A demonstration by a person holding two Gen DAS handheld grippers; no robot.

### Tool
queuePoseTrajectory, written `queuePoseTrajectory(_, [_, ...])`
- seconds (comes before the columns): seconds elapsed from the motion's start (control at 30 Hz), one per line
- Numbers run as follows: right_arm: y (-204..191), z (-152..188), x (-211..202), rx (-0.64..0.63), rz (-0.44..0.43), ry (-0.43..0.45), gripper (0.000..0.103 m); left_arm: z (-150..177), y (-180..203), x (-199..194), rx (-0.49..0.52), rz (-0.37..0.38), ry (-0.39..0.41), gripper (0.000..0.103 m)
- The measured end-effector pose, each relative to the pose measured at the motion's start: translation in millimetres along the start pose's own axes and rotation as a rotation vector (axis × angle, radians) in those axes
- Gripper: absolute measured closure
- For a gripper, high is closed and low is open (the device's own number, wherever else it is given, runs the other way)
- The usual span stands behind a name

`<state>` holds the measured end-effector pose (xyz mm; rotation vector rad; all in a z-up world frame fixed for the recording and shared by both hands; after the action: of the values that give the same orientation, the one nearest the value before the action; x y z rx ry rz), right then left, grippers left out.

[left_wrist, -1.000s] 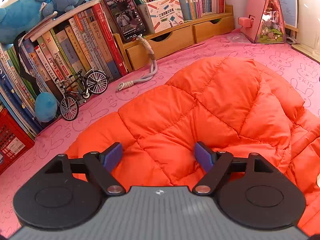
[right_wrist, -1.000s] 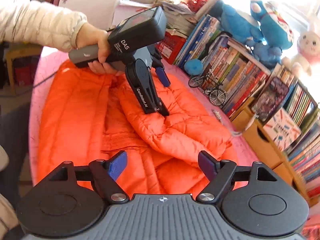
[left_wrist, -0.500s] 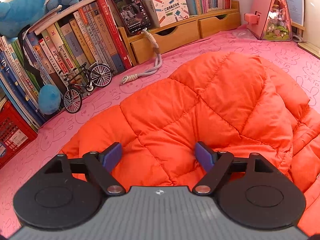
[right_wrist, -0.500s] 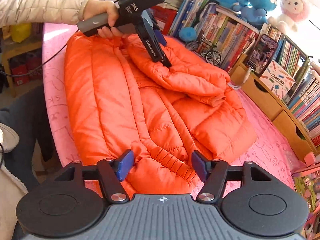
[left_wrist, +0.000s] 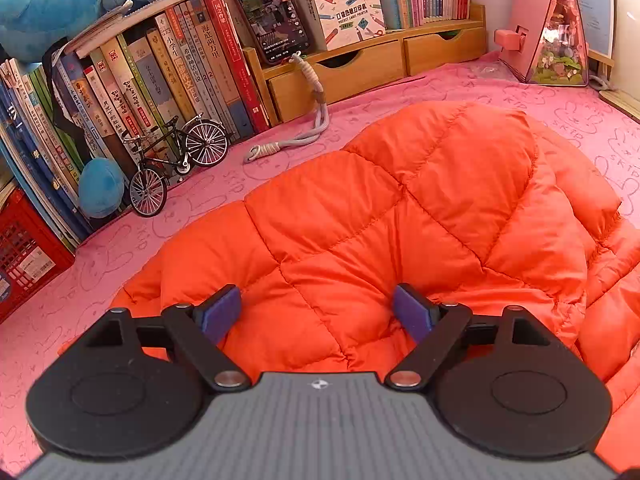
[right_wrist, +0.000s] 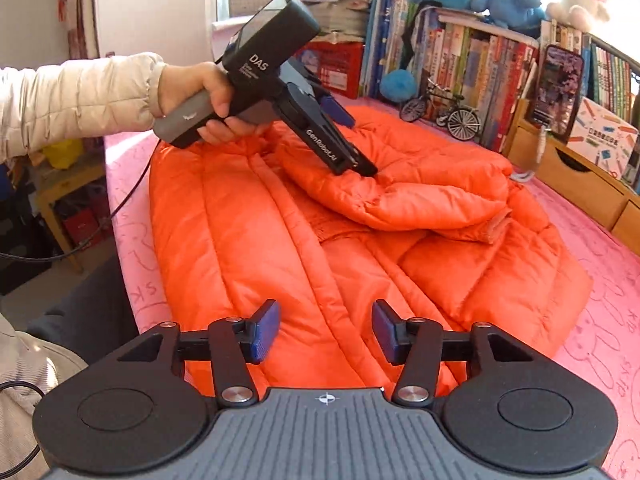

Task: Fold clothes

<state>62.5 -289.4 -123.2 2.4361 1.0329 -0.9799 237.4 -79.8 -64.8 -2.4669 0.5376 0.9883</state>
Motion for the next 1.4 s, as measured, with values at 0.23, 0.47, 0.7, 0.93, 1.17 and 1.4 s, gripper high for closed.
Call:
queuePoseTrajectory(0.23, [-25, -20, 34, -0.08, 0.113, -0.007, 0.092, 1, -1, 2, -0.007, 0.007, -0.012, 0.018])
queuePoseTrajectory(0.47, [2, -46, 21, -0.183, 0.327, 0.053, 0.095, 1, -5, -4, -0.044, 0.023, -0.017, 0.018])
queuePoseTrajectory(0.7, [29, -41, 33, 0.054, 0.019, 0.037, 0.067, 5, -6, -4, -0.05, 0.039, 0.002, 0.017])
queuePoseTrajectory(0.93, [42, -52, 30, 0.128, -0.115, -0.011, 0.004, 3, -5, -2, -0.07, 0.052, 0.002, 0.016])
queuePoseTrajectory(1.17, [31, -50, 41, 0.057, -0.156, -0.086, 0.0, 2, -5, -2, -0.077, 0.068, 0.004, 0.016])
queuePoseTrajectory(1.4, [29, -39, 86, 0.021, -0.108, -0.174, 0.007, 2, -5, -1, -0.078, 0.07, 0.001, 0.015])
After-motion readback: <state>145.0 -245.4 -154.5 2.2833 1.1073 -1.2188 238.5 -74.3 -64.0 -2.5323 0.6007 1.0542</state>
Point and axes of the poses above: each gripper's, at about its wrist camera, not at the fingertips, and x roughly the way its jaws point, y to its right, z to its underside, the point moved 9 cm from there along x, roughly the way its jaws point, and after that the axes turned 2 degrees about -z, right-handed, at the moved point
